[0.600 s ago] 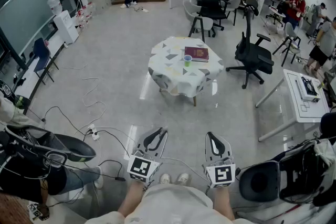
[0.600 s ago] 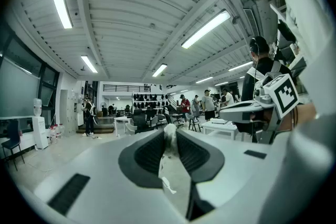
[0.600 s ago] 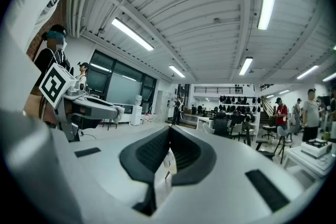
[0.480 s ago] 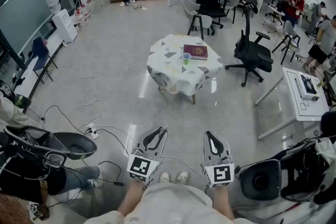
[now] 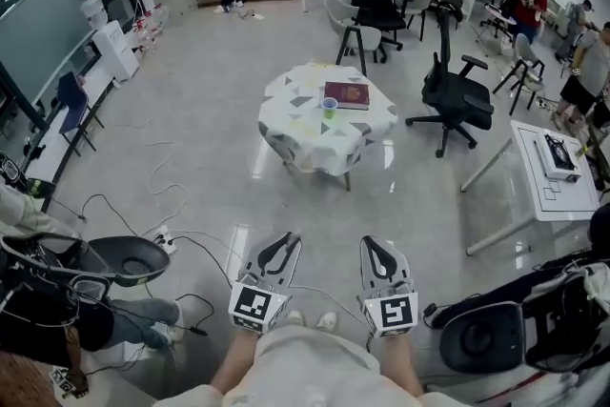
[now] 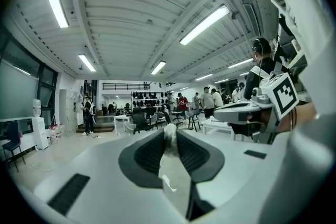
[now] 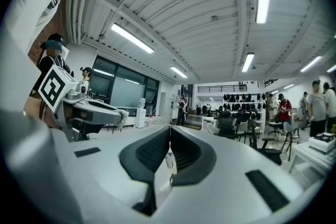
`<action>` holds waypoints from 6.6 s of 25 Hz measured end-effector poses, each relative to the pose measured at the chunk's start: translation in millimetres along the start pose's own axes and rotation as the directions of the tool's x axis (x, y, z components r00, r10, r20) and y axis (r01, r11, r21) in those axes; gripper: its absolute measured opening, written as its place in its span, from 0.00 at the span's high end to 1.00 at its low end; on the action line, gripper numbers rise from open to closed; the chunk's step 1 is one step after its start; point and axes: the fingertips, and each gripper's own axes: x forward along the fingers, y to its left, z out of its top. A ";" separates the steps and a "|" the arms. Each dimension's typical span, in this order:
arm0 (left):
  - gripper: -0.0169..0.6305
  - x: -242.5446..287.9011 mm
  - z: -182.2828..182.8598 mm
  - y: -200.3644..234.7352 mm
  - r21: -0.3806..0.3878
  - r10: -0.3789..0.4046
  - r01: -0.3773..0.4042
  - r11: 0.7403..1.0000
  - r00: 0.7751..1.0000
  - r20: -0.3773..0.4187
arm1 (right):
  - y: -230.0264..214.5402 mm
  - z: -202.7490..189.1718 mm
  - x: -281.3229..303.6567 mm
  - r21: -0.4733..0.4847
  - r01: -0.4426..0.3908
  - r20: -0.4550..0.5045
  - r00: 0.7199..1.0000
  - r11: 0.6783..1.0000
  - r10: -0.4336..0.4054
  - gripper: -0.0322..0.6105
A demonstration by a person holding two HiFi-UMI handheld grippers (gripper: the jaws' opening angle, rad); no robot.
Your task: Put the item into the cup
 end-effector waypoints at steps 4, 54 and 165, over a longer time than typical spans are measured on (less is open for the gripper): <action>0.86 6.2 -1.0 -3.2 -0.005 0.012 -0.012 1.000 1.000 -0.018 | -7.5 2.0 3.0 0.012 -0.012 0.005 1.000 1.000 0.012 0.94; 0.86 130.7 -10.8 166.0 -0.037 -0.101 0.101 0.994 0.995 0.018 | -26.8 -14.5 175.5 -0.048 0.145 -0.131 0.980 0.988 -0.150 0.94; 0.86 472.7 10.9 327.0 -0.025 -0.027 0.027 0.999 1.000 -0.009 | -245.8 -65.5 499.9 0.030 0.079 -0.153 0.986 0.996 -0.074 0.94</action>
